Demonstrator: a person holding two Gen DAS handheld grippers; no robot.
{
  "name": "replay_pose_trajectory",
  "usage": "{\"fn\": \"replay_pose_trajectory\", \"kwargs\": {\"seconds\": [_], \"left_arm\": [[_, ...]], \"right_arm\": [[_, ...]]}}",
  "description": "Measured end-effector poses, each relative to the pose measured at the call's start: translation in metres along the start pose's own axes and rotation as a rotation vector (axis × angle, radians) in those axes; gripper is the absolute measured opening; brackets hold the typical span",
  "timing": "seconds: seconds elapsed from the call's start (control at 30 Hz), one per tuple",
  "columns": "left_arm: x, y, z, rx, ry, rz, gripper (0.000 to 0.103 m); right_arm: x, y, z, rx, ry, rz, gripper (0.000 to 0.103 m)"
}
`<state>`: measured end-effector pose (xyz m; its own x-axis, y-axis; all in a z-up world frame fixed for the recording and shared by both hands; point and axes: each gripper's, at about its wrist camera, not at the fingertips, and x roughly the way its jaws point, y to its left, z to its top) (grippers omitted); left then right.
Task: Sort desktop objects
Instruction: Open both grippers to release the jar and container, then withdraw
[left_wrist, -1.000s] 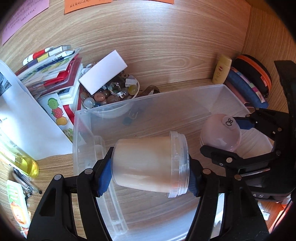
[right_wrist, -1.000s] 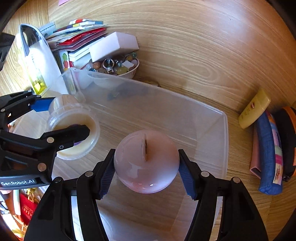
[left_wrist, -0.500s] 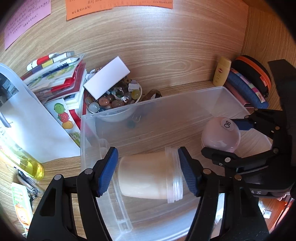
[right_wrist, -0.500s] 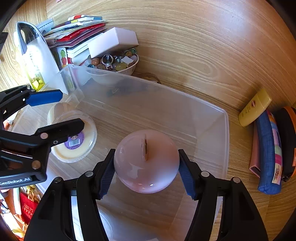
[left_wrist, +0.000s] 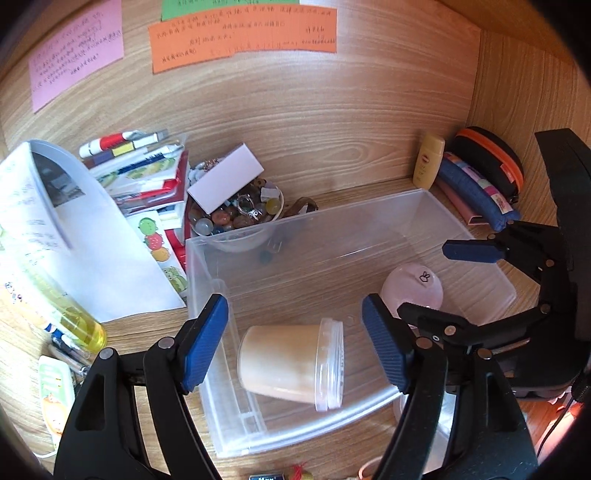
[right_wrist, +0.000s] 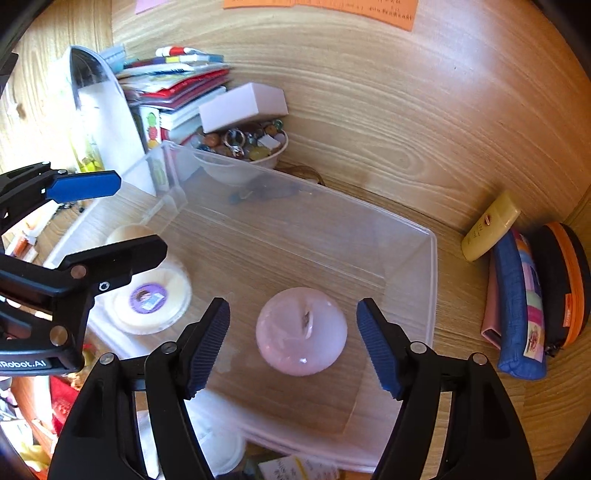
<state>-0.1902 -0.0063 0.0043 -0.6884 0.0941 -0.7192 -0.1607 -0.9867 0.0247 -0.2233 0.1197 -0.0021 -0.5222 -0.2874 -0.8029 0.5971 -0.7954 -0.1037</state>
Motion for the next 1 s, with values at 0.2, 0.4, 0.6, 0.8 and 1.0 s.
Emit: {"fn": "replay_pose_trajectory", "kwargs": {"seconds": [0.2, 0.4, 0.6, 0.8, 1.0], "left_arm": [[-0.021, -0.002, -0.006, -0.015, -0.029, 0.005, 0.084], [-0.046, -0.003, -0.015, -0.027, -0.061, 0.020, 0.090], [-0.071, 0.000, -0.026, -0.045, -0.085, 0.031, 0.094], [-0.092, 0.006, -0.048, -0.055, -0.098, 0.046, 0.096], [-0.103, 0.010, -0.079, -0.057, -0.074, 0.071, 0.096]], "right_arm": [[-0.023, 0.004, -0.008, 0.018, -0.040, 0.012, 0.068], [-0.053, 0.009, -0.020, 0.028, -0.098, 0.005, 0.075], [-0.087, 0.014, -0.035, 0.046, -0.168, 0.009, 0.078], [-0.114, 0.019, -0.056, 0.061, -0.231, -0.013, 0.083], [-0.127, 0.020, -0.081, 0.072, -0.251, -0.027, 0.083]]}}
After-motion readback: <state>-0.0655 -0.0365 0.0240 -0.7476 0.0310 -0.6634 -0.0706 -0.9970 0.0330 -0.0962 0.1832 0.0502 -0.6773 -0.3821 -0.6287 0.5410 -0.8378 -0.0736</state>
